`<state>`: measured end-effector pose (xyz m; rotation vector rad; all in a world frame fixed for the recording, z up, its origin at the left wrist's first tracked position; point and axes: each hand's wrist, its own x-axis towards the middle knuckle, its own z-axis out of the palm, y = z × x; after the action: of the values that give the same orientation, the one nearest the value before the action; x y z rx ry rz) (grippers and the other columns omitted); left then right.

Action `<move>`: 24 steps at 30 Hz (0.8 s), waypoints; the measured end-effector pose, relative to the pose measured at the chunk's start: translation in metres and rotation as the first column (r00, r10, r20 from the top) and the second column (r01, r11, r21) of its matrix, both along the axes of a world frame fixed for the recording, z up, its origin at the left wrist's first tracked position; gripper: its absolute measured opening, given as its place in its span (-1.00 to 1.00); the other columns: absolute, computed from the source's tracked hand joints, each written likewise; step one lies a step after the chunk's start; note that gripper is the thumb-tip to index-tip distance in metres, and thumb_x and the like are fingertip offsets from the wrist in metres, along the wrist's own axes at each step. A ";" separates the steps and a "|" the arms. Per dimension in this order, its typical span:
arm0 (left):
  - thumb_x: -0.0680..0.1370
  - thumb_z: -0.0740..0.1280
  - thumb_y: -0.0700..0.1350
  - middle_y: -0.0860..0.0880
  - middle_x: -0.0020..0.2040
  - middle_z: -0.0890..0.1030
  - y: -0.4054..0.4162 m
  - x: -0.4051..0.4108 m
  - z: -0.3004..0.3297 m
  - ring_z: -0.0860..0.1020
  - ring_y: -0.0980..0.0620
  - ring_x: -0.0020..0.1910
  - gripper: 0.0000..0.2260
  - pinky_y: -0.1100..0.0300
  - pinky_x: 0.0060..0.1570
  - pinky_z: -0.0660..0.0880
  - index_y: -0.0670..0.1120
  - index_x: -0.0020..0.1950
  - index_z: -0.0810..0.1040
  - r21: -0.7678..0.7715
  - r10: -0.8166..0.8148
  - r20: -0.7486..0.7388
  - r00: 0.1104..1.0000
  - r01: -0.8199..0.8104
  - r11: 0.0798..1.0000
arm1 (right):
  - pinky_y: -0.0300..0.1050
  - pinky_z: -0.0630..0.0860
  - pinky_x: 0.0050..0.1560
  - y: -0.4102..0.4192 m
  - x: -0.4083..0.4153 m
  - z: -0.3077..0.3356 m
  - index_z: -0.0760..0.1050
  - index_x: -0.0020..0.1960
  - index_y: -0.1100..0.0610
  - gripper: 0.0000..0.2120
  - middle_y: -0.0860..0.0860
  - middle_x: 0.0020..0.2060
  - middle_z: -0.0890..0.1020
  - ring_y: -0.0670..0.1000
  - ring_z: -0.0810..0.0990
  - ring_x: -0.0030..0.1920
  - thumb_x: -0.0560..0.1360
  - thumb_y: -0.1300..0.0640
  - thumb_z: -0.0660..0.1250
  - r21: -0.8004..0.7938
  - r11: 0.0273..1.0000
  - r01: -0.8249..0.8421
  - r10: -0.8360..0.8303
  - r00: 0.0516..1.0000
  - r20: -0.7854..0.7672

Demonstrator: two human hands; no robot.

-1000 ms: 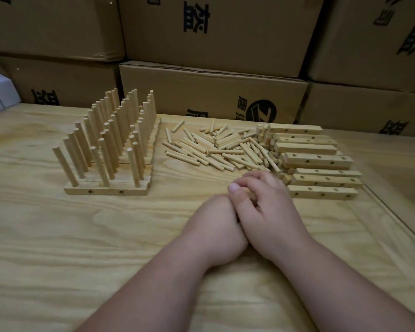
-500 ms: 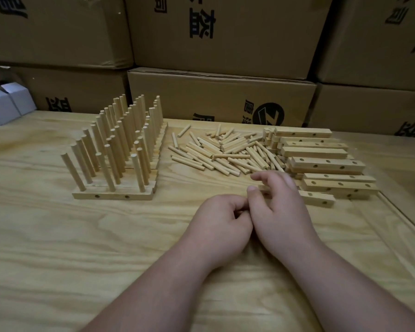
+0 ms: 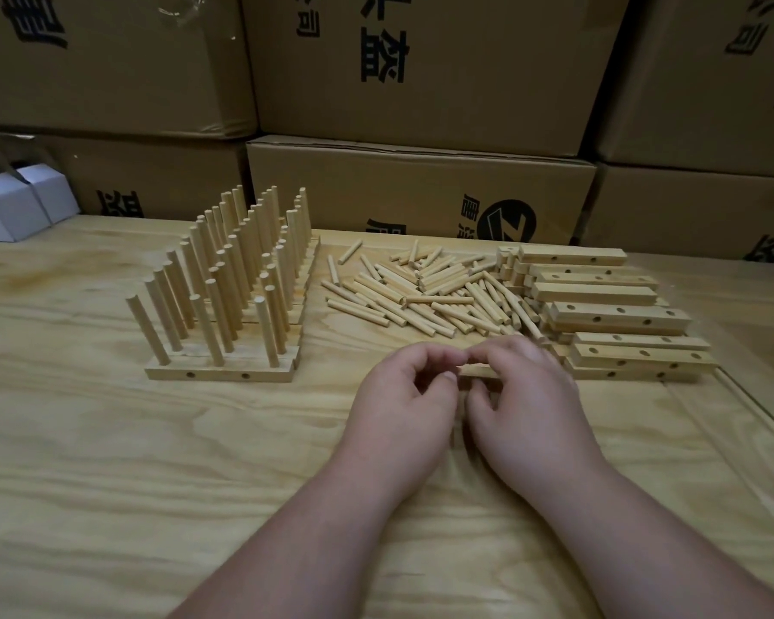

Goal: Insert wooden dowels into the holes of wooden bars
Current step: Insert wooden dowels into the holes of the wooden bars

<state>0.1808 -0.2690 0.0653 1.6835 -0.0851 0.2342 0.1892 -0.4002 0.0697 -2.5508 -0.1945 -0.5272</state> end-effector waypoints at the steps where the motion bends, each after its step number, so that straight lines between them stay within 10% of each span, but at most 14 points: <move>1: 0.58 0.34 -0.28 0.14 -0.11 0.69 0.000 0.001 -0.001 0.61 0.30 -0.12 -0.78 0.48 -0.10 0.45 0.02 -0.04 0.67 -0.001 0.006 -0.002 1.000 -0.006 1.000 | 0.02 0.35 0.25 -0.001 0.001 -0.002 0.56 0.16 -0.13 -0.68 -0.14 0.12 0.55 0.00 0.48 0.22 0.43 0.11 0.33 -0.058 0.997 0.059 -0.060 0.998 -0.022; 6: 0.57 0.36 -0.25 0.20 -0.15 0.66 0.002 0.004 -0.005 0.58 0.30 -0.17 -0.79 0.49 -0.15 0.43 0.08 -0.03 0.64 -0.032 0.052 0.007 0.999 -0.051 0.998 | -0.03 0.26 0.14 -0.007 0.005 -0.005 0.56 0.17 -0.15 -0.73 -0.15 0.08 0.60 0.01 0.48 0.19 0.49 0.07 0.35 -0.154 0.976 0.154 -0.163 0.986 -0.045; 11: 0.56 0.40 -0.21 0.14 -0.13 0.59 0.004 0.009 -0.005 0.55 0.17 -0.27 -0.69 0.27 -0.24 0.48 0.19 0.11 0.45 -0.224 0.145 -0.012 0.989 -0.144 0.964 | -0.50 0.40 -0.10 -0.005 0.007 -0.005 0.58 0.04 -0.14 -0.79 -0.24 -0.14 0.64 -0.24 0.58 -0.05 0.48 0.11 0.48 0.340 0.940 -0.029 0.004 0.997 0.072; 15: 0.56 0.44 -0.02 0.05 0.07 0.68 0.007 0.009 -0.001 0.69 0.11 -0.03 -0.62 0.11 0.03 0.64 0.15 0.33 0.42 -0.300 0.048 -0.119 0.992 -0.082 0.950 | -0.43 0.50 -0.11 -0.001 0.002 -0.002 0.63 -0.05 -0.14 -0.77 -0.28 -0.15 0.68 -0.25 0.64 -0.10 0.46 0.18 0.52 0.572 0.794 -0.205 0.194 0.978 0.082; 19: 0.65 0.34 -0.08 0.01 0.01 0.75 0.011 0.007 0.003 0.71 0.02 0.04 -0.84 -0.05 0.16 0.62 -0.03 0.18 0.66 -0.289 -0.037 -0.130 0.991 -0.002 0.957 | -0.33 0.57 -0.12 0.004 -0.004 0.000 0.67 -0.12 -0.10 -0.76 -0.17 -0.17 0.72 -0.16 0.69 -0.10 0.53 0.24 0.41 0.616 0.740 -0.270 0.253 0.960 0.117; 24: 0.64 0.35 -0.10 -0.02 -0.17 0.73 0.015 0.012 0.002 0.69 0.05 -0.22 -0.87 0.16 -0.27 0.62 -0.05 0.06 0.69 -0.519 0.001 -0.189 0.982 -0.101 0.849 | -0.20 0.56 0.01 0.014 0.040 0.019 0.58 0.00 -0.17 -0.92 -0.25 -0.08 0.63 -0.24 0.57 0.01 0.56 -0.01 0.33 0.405 0.911 -0.071 0.044 0.996 0.075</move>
<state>0.1928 -0.2544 0.0676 1.1473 0.1531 0.1256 0.2290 -0.3857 0.0884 -2.1161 -0.1628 -0.5623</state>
